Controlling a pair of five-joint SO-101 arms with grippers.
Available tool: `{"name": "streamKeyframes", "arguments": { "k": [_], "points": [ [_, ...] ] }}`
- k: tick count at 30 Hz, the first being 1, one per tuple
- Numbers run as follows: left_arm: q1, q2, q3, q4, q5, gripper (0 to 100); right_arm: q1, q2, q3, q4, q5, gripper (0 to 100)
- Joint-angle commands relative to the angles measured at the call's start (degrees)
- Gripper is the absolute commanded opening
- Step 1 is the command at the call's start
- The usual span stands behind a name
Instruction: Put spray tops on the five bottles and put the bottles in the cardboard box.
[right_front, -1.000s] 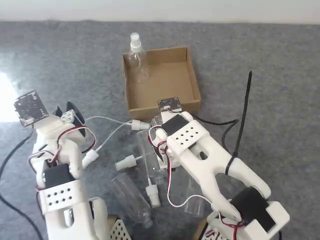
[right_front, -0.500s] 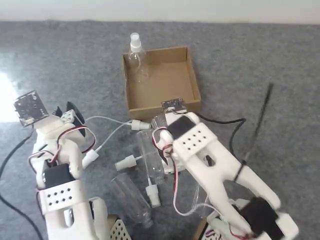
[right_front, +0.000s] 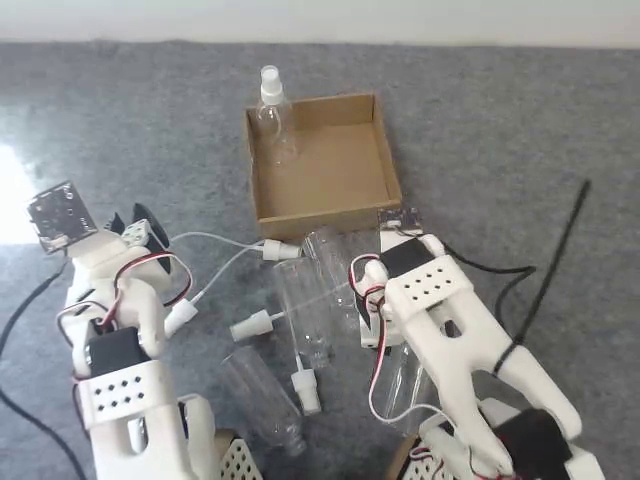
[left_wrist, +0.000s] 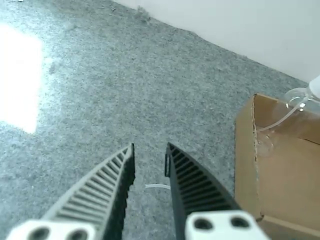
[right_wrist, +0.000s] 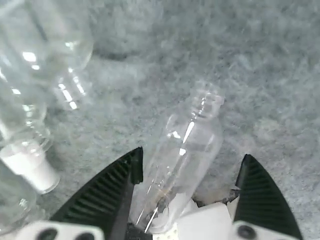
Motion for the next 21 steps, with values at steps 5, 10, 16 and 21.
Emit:
{"name": "streamKeyframes", "arguments": {
  "k": [5, 10, 16, 21],
  "points": [
    [-0.26, -1.76, -0.84, -1.58, 0.44, 9, 1.01, 10.07, 0.7, -5.14, -0.79, 27.5],
    [-0.26, -1.76, -0.84, -1.58, 0.44, 9, 1.1, 12.0, 0.44, -4.7, -0.79, 27.4],
    [-0.26, -1.76, -0.84, -1.58, 0.44, 9, 1.1, 11.91, 0.44, -4.97, -0.62, 19.3],
    [-0.26, -1.76, -0.84, -1.58, 0.44, 9, 1.71, 11.91, -1.32, -5.05, -0.44, 0.5]
  ]
}}
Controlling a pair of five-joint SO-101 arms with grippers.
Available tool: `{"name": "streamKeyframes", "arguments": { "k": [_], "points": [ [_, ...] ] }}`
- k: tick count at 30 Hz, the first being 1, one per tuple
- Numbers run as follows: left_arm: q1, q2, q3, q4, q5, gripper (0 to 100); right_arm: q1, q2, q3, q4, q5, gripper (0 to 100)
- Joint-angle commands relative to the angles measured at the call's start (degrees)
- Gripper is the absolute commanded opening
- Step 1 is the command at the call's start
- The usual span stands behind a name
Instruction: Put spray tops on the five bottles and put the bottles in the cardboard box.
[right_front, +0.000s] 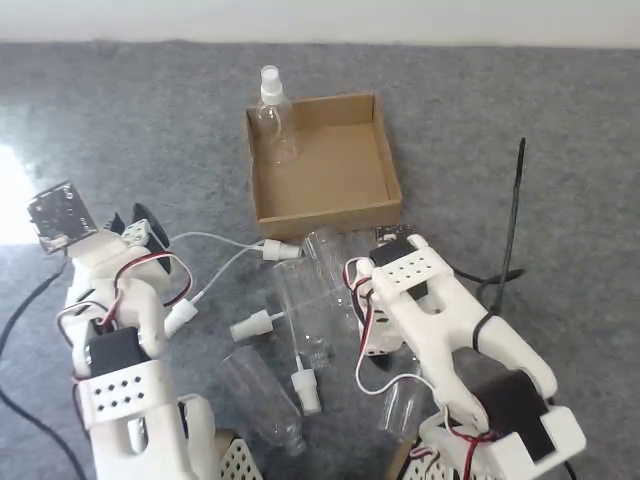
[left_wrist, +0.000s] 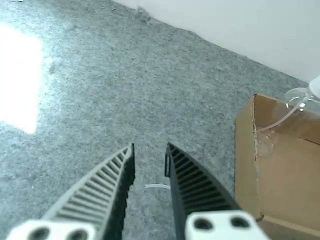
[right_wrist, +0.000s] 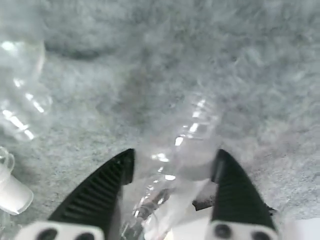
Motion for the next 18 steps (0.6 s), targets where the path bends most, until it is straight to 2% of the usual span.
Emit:
{"name": "streamKeyframes", "arguments": {
  "k": [1, 10, 18],
  "points": [
    [-0.26, -1.76, -0.84, -1.58, 0.44, 9, 1.71, -0.66, -3.34, -0.48, -0.09, 0.6],
    [-0.26, -1.76, -0.84, -1.58, 0.44, 9, 7.6, -0.66, -14.77, -0.22, 14.42, 2.4],
    [-0.26, -1.76, -0.75, -1.58, 0.44, 9, 9.27, -0.04, -19.6, -0.84, 36.31, 2.4]
  ]
}}
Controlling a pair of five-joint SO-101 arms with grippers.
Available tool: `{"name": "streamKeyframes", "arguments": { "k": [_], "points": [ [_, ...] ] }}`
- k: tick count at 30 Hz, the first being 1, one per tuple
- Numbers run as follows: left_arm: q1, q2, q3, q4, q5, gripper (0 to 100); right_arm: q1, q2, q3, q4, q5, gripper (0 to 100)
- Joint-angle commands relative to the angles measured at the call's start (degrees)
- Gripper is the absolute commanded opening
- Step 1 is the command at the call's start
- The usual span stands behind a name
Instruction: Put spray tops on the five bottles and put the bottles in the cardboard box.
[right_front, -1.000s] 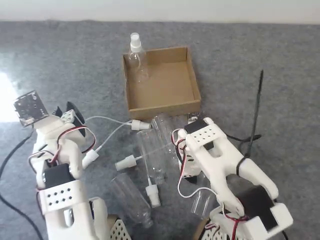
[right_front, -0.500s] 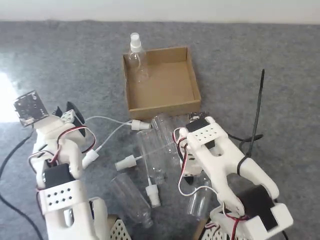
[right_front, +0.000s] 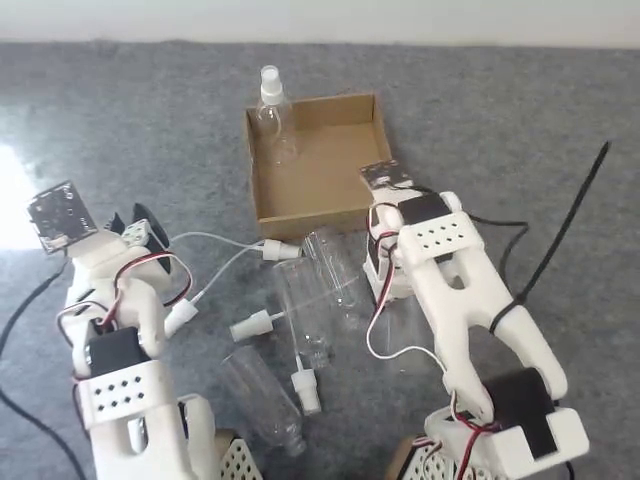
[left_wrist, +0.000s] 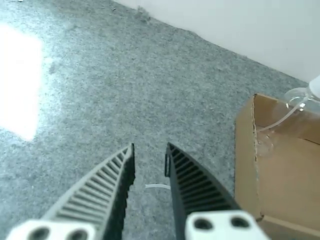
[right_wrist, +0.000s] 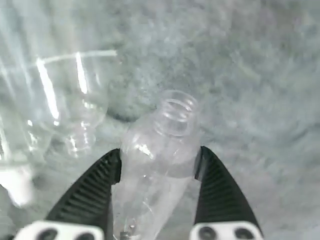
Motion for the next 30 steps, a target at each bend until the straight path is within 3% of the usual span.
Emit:
{"name": "streamKeyframes", "arguments": {
  "k": [1, 14, 22, 27, 30],
  "points": [
    [-0.26, -1.76, -0.75, -1.58, 0.44, 9, 0.84, -0.13, -3.6, -0.48, 11.87, 2.4],
    [-0.26, -1.76, -0.75, -1.58, 0.44, 9, 0.92, -0.13, -3.43, -0.31, 27.25, 2.8],
    [-0.26, -1.76, -0.75, -1.58, 0.44, 9, 0.4, 4.62, -1.67, -0.57, 27.16, 14.0],
    [-0.26, -1.76, -0.75, -1.58, 0.44, 9, 0.66, 9.45, -1.67, -1.45, 26.99, 15.2],
    [-0.26, -1.76, -0.57, -1.67, 0.44, 9, 0.75, 10.33, -1.67, -2.51, 21.1, 16.9]
  ]
}}
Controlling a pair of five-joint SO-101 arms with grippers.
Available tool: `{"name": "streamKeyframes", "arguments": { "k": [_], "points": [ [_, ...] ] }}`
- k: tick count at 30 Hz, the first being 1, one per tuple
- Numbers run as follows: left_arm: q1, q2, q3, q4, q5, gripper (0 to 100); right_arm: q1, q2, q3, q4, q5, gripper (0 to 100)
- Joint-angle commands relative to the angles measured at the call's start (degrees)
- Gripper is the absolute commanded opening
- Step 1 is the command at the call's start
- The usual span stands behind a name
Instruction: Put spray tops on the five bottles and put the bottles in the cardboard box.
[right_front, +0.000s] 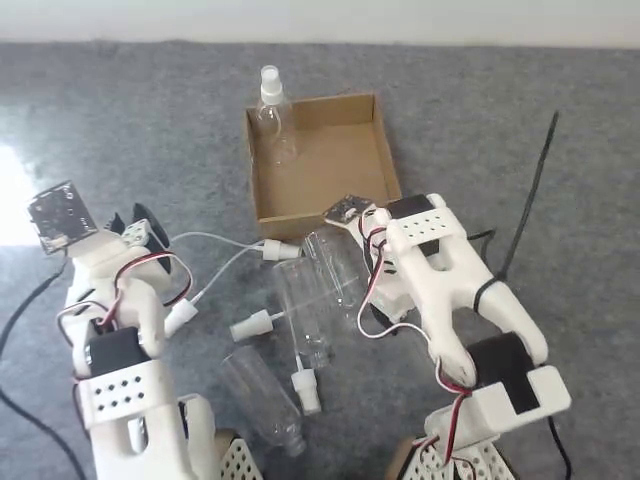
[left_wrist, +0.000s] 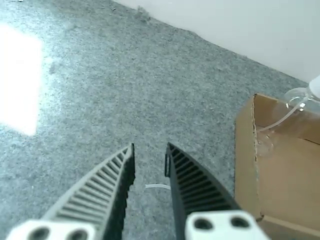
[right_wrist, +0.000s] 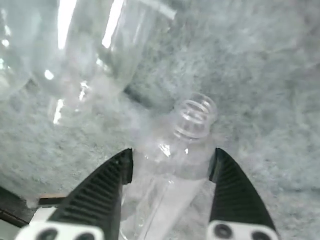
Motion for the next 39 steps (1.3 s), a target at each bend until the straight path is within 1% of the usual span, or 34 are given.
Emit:
{"name": "streamKeyframes", "arguments": {
  "k": [1, 3, 5, 14, 18, 21, 35, 37, 39],
  "points": [
    [-0.26, -1.76, -0.48, -1.67, 0.44, 9, 0.75, -0.4, -1.49, -1.98, -7.74, 18.9],
    [-0.26, -1.76, -0.48, -1.67, 0.44, 9, 0.48, -0.4, -1.49, -1.54, -11.43, 24.0],
    [-0.26, -1.76, -0.48, -1.67, 0.44, 9, 0.48, -0.4, -1.49, -1.54, -13.36, 27.1],
    [-0.26, -1.76, -0.48, -1.67, 0.44, 9, 0.92, 0.13, -1.23, -1.54, -14.42, 23.2],
    [-0.26, -1.76, -0.48, -1.67, 0.44, 9, 0.75, 0.13, -1.23, -1.54, -20.75, 23.2],
    [-0.26, -1.76, -0.48, -1.67, 0.44, 9, 0.66, 0.13, -1.23, -1.45, -23.91, 23.2],
    [-0.26, -1.76, -0.48, -1.67, 0.35, 9, 1.27, 0.22, -1.05, 1.45, -24.35, 23.1],
    [-0.26, -1.76, -0.48, -1.67, 0.35, 9, 1.36, 0.22, -1.05, 1.45, -24.26, 20.2],
    [-0.26, -1.76, -0.48, -1.67, 0.35, 9, 1.36, 0.13, -1.14, 1.45, -24.26, 13.8]
  ]
}}
